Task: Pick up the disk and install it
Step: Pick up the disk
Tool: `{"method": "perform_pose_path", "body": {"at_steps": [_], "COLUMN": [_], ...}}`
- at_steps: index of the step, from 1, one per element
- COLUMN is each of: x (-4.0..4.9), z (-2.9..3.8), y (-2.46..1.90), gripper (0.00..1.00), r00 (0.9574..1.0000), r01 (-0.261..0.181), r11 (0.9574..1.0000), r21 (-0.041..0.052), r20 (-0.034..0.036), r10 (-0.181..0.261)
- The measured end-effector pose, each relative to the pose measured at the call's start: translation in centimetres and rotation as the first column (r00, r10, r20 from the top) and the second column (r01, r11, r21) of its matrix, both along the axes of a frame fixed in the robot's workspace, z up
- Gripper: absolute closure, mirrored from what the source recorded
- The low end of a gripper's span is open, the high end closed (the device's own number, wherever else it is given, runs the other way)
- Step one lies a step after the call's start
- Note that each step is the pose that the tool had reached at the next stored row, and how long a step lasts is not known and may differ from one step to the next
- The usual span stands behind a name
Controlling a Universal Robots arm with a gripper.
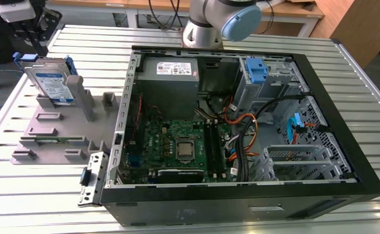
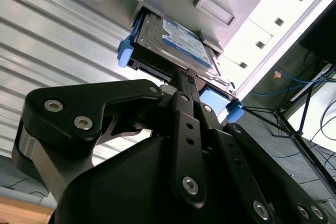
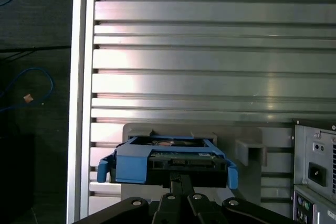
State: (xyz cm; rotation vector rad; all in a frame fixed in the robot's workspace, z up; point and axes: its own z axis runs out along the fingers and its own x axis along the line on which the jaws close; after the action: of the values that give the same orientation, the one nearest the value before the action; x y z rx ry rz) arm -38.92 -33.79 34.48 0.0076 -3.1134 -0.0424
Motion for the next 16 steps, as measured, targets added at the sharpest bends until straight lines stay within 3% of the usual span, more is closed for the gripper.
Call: {"method": "perform_pose_path", "body": {"at_steps": [8, 16], "x": [0.0, 0.0], "z": [0.24, 0.25], "y": [0.0, 0.0], "gripper": [0.89, 0.89], "r00": [1.0, 0.9952], "r01": [-0.002, -0.098], "r11": [1.0, 0.9952], "r21": [0.0002, 0.0001], "r20": [0.0004, 0.0004], "r10": [0.002, 0.098]}}
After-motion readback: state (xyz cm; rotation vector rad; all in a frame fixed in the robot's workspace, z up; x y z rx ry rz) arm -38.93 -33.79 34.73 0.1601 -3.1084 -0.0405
